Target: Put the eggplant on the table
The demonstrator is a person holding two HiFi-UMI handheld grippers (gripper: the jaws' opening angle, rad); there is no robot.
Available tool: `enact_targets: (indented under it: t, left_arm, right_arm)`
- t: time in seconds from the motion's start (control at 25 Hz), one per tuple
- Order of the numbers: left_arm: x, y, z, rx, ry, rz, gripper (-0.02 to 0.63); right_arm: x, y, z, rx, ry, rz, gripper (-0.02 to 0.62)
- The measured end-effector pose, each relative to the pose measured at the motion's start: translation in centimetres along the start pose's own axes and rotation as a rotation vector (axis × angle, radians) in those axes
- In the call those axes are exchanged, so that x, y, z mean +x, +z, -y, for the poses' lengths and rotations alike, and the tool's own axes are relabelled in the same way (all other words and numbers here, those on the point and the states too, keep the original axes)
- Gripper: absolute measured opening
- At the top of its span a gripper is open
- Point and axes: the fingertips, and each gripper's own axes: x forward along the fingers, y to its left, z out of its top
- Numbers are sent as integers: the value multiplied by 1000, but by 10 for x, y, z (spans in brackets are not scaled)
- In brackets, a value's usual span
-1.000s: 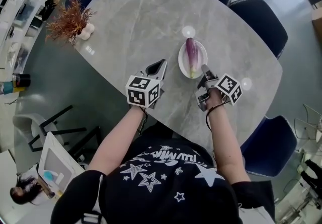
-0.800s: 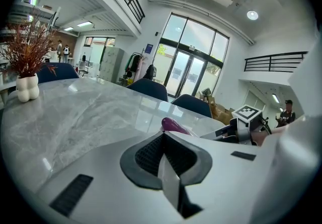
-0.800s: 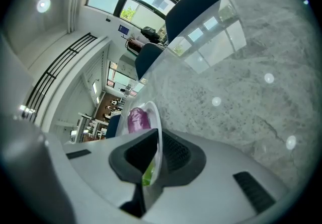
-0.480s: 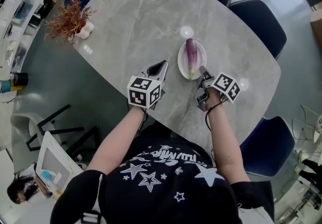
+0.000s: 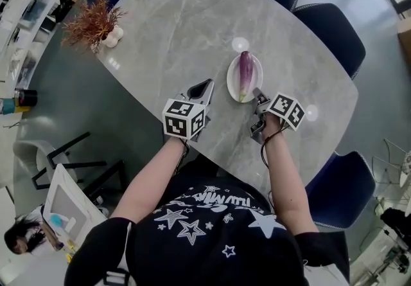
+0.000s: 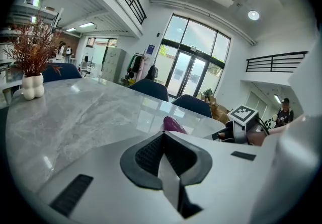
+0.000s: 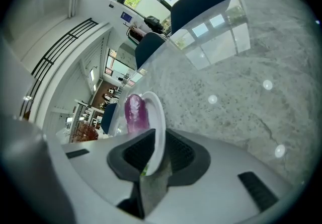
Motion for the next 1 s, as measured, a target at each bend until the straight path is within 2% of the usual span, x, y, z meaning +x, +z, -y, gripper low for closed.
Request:
enact_targets:
  t: [0.04,0.08,0.36,0.56,0.84,1.0]
  left_arm:
    - [-1,-1,1,0,1,1,8]
    - [-2,-2,2,1,2,0,8]
    - [-13,0,9,9,15,16,8]
    - [-23,1,19,15,31,32,8]
    - [-37,-4,53,25,33,63,8]
    - [-45,-7,82,38,29,79,8]
  right_arm:
    - [-1,-1,-1,-1,7,-2,76]
    - [-2,-1,-2,3,18,-3,84]
    - [-12,-4,-5,8,36,3,84]
    - [-26,-6,-11,-6,83,6,83]
    - [-62,-9,-16,-5,169,15,83]
    - [-91,-9,-8,-17,190,21,81]
